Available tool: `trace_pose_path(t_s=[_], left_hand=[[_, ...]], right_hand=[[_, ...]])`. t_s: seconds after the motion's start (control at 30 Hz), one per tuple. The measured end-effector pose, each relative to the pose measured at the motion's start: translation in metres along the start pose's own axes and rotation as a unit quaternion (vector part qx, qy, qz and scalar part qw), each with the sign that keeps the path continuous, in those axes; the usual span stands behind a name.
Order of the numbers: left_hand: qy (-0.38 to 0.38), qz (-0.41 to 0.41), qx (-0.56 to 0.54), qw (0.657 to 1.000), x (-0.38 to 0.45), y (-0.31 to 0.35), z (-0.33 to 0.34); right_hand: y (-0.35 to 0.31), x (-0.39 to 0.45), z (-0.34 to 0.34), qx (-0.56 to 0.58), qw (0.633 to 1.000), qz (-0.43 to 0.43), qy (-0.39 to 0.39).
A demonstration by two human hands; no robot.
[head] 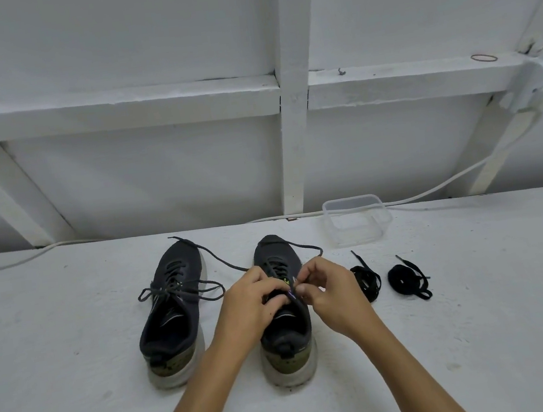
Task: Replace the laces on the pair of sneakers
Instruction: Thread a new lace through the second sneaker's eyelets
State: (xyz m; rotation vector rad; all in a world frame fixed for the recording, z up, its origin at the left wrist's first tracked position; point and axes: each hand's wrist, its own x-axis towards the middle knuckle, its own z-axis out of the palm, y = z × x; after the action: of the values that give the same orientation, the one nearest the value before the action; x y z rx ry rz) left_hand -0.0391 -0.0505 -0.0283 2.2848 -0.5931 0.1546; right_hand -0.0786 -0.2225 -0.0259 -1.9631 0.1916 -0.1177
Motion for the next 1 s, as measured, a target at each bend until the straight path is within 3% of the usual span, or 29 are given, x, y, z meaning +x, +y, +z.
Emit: trace_pose_path(t_s=[0.3,0.43,0.57,0.73,0.9,1.0], left_hand=[[0.024,0.013,0.001,1.0,-0.004,-0.003,0.003],[0.042,0.064,0.039,0.996,-0.009,-0.001,0.004],[0.025,0.054,0.045,0.997,-0.008,-0.001,0.005],[-0.064,-0.029,-0.053,0.996,0.001,-0.001,-0.005],[-0.105,-0.075,-0.143,0.981,0.003,-0.002,-0.031],[-0.07,-0.123,-0.318,0.938,0.002,0.003,-0.045]], right_hand=[[-0.006,0.004,-0.002,-0.049,0.999,0.004,-0.023],[-0.003,0.0,-0.004,-0.032,0.999,0.012,-0.023],[-0.001,-0.005,-0.006,-0.003,0.999,-0.004,-0.035],[0.003,-0.014,-0.008,-0.009,0.998,-0.009,-0.063],[0.003,-0.018,-0.008,0.003,1.0,0.027,-0.015],[0.005,-0.022,-0.004,-0.005,0.999,0.033,0.013]])
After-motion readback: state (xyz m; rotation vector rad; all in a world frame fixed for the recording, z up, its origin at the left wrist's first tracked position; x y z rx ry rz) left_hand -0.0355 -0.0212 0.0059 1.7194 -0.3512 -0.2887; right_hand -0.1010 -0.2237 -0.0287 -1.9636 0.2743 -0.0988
